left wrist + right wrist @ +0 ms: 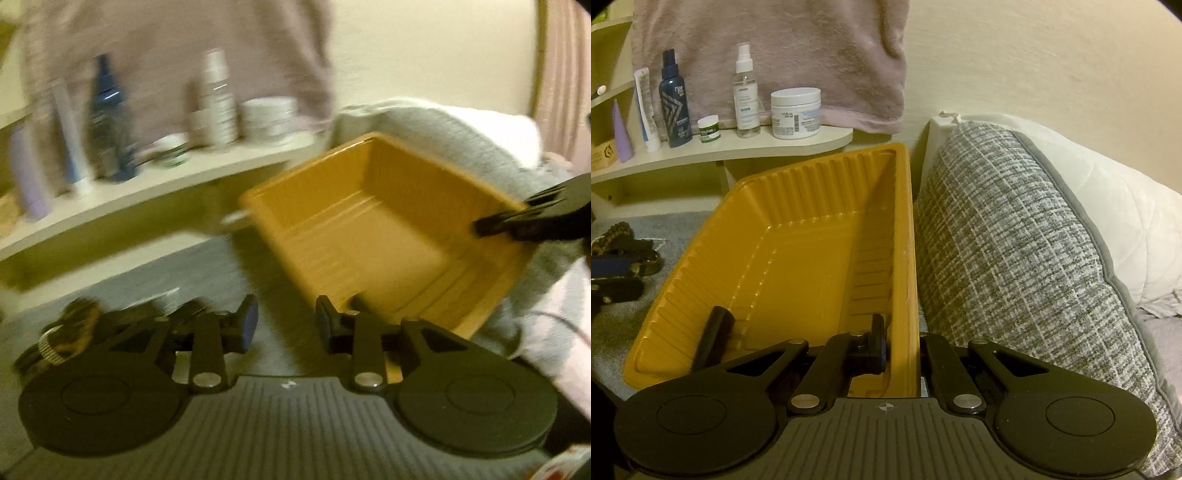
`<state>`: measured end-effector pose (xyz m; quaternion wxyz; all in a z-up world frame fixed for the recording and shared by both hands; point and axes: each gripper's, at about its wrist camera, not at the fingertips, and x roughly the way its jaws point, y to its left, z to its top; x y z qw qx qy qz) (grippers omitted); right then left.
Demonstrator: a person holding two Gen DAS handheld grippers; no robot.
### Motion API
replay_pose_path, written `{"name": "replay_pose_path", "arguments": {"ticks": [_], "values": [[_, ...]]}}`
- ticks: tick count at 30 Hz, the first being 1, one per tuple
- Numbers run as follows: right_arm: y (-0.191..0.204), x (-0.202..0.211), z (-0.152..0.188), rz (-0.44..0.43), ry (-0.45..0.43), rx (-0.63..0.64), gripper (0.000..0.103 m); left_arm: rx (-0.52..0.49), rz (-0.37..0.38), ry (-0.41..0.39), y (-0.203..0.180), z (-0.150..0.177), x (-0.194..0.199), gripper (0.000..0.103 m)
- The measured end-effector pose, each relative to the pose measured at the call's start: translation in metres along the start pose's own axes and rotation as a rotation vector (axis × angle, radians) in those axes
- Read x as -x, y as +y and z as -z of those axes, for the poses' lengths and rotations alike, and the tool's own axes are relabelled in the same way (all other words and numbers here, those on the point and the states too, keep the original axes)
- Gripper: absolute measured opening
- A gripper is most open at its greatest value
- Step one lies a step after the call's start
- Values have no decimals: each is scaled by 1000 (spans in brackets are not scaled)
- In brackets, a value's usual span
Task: Organize jewelry
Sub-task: 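Carry the black strap over the tray and open the left tool, then return the left tool to the pile and grasp a black round band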
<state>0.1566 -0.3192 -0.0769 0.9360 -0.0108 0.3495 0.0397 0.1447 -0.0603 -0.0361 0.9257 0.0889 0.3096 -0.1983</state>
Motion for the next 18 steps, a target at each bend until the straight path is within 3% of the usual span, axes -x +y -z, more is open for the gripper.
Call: {"name": "replay_pose_path", "arguments": {"ticks": [8,18], "values": [[0,-1,0,5,2,9,3,4,-160,26,50,21,2,37],[1,-1,-2,10,4,27,3,-227,-212,34,42,22,-33,37]]}}
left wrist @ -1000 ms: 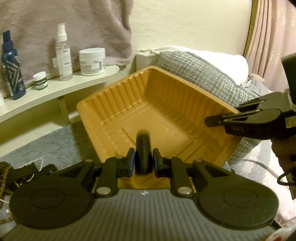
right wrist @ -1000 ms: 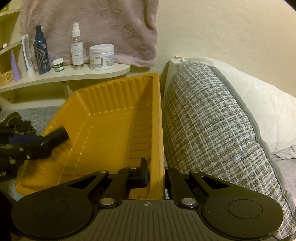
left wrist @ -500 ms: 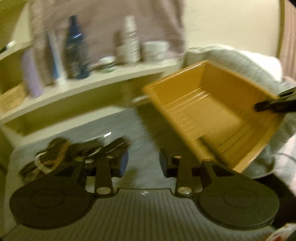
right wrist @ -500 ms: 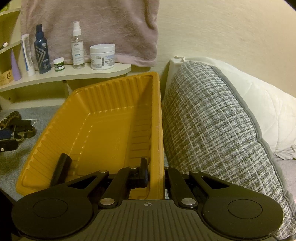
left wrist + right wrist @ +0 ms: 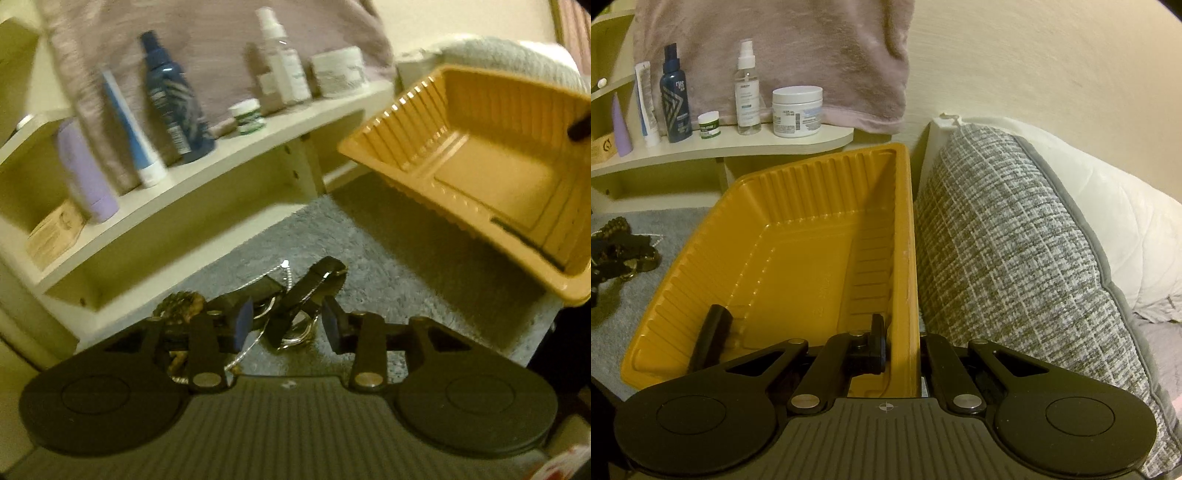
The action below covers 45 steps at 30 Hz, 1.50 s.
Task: Organize jewelry
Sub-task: 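Return the left tool to the pile and grasp a black round band, then carry the black band into the tray and release it with the left tool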
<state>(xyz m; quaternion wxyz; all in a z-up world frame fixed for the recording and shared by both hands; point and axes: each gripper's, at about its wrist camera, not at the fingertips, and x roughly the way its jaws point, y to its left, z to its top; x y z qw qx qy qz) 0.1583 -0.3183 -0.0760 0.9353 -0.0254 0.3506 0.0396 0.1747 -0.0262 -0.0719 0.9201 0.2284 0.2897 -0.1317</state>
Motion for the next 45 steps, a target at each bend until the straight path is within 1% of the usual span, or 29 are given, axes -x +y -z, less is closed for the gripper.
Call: {"name": "replay_pose_path", "arguments": {"ticks": [4,6,8,9,11,15,20,32,38,45], "values": [[0,0,0,1,1,3,3,-94,-5,1,-9,0,-11,36],[0,-1,0,1,2,2,3,-111,-8,4,-10,0,-14,31],[-1,-1,0,1,2,2,3,-134,-14,10,-12,-1,-17,24],[-1,-1,0,1,2,2,3,-142,-18,11,-13,-1,-18,23],[-1,-1,0,1,1,3,3,-147,-25,13,-13,-1,-20,17],[-1,-1,0,0,0,4,3,-130,-36,14,-10,-1,-18,14],[-1,-1,0,1,-3,5,3,-82,-36,17,-3,-2,-11,11],[1,3,0,0,-14,8,3,21,17,-3,-1,-12,9,9],[2,4,0,1,-18,7,3,53,44,-45,-2,-27,24,9],[3,6,-1,0,-23,8,3,99,121,-111,-12,-56,41,9]]}}
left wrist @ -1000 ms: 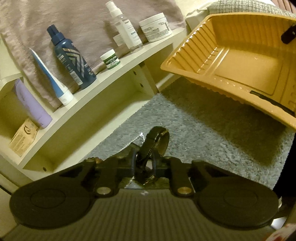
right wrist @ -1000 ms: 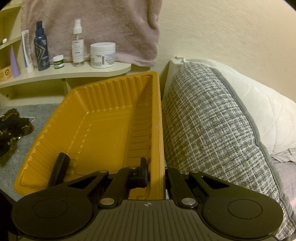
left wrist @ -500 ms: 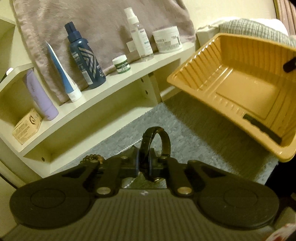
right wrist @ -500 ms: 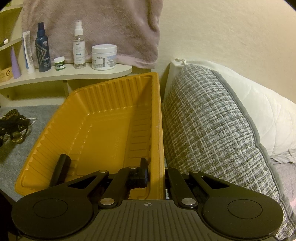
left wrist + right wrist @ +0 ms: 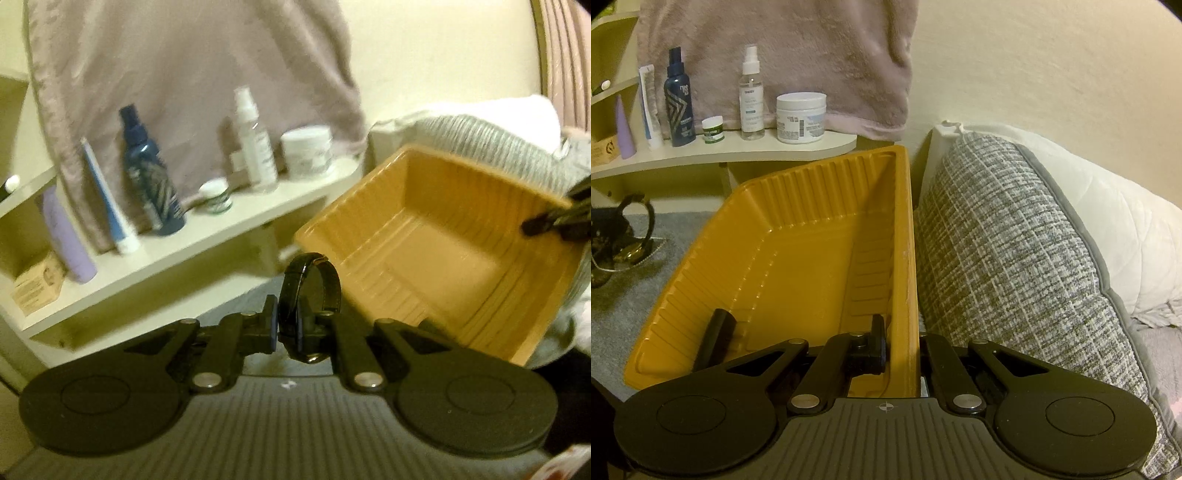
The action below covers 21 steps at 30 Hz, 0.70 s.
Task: Organize jewelry
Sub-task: 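Carry the black band into the tray and release it with the left tool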
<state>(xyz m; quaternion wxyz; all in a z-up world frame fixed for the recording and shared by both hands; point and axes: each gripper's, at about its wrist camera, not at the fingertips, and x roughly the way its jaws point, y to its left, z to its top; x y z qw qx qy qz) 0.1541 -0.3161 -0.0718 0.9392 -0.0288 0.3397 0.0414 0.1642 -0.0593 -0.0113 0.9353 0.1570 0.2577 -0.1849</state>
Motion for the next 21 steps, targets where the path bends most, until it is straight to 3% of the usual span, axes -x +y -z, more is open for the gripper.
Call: {"name": "replay_pose_path", "arguments": {"ticks": [7,21], "values": [[1,1,0,0,-4,-2,3,0,85,-33,-31,-12,-2,9],[-1,-1,2,-2,1,-15,3,36,220,18,-76,-3,-18,9]]}}
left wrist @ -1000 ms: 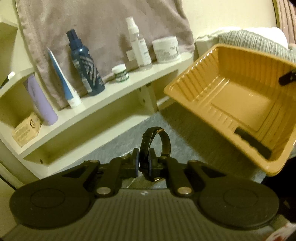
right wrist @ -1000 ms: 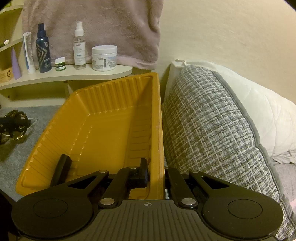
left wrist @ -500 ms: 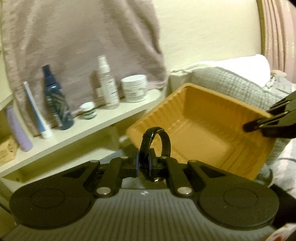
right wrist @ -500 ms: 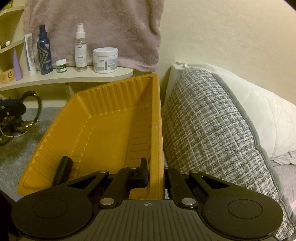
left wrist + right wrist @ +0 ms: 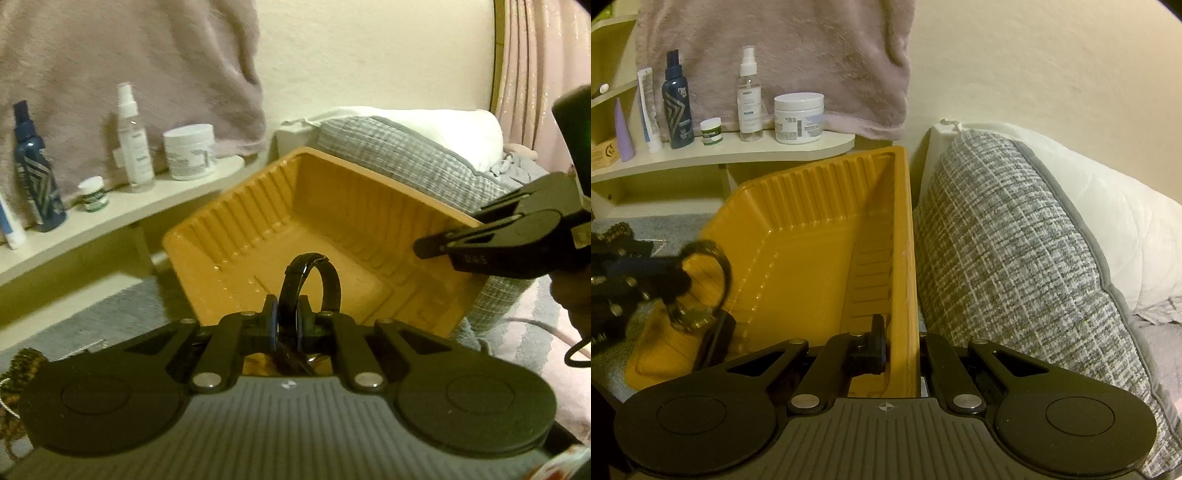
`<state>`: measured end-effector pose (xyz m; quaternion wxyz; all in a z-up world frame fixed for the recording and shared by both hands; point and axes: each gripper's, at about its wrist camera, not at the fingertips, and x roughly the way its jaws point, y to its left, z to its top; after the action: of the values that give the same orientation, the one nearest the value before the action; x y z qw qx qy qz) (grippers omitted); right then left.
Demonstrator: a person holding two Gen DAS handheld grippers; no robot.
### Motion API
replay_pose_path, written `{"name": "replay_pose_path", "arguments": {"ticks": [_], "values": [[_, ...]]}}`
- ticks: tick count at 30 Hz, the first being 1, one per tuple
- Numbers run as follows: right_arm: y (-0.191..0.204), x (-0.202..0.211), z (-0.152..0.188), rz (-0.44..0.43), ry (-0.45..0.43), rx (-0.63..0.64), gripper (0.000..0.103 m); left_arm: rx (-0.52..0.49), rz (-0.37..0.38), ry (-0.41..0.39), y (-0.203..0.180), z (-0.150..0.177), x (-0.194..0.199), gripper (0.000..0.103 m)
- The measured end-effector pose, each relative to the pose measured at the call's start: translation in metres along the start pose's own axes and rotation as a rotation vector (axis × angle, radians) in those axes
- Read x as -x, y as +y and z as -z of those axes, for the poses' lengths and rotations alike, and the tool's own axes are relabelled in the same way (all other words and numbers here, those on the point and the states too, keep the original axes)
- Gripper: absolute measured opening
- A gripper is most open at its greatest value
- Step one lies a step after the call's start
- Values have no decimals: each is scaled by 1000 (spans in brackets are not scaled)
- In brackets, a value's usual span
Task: Organize jewelry
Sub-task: 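Carry the black band into the tray and release it with the left tool, then move the left tool to the brown bead strand and grasp it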
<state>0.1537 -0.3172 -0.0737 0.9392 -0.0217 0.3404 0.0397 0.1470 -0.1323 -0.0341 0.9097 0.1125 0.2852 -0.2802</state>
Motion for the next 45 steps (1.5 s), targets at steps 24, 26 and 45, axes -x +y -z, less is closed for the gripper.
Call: {"name": "replay_pose_path", "arguments": {"ticks": [24,26,45], "values": [[0,0,1,5,3,-5,3,167,-251,10,73,45,43,27],[0,0,1,6,4,-4,3,193,-298,21,88,55,48,30],[2,-1,1,18,12,7,3,179,-534,145,160,108,58,36]]}}
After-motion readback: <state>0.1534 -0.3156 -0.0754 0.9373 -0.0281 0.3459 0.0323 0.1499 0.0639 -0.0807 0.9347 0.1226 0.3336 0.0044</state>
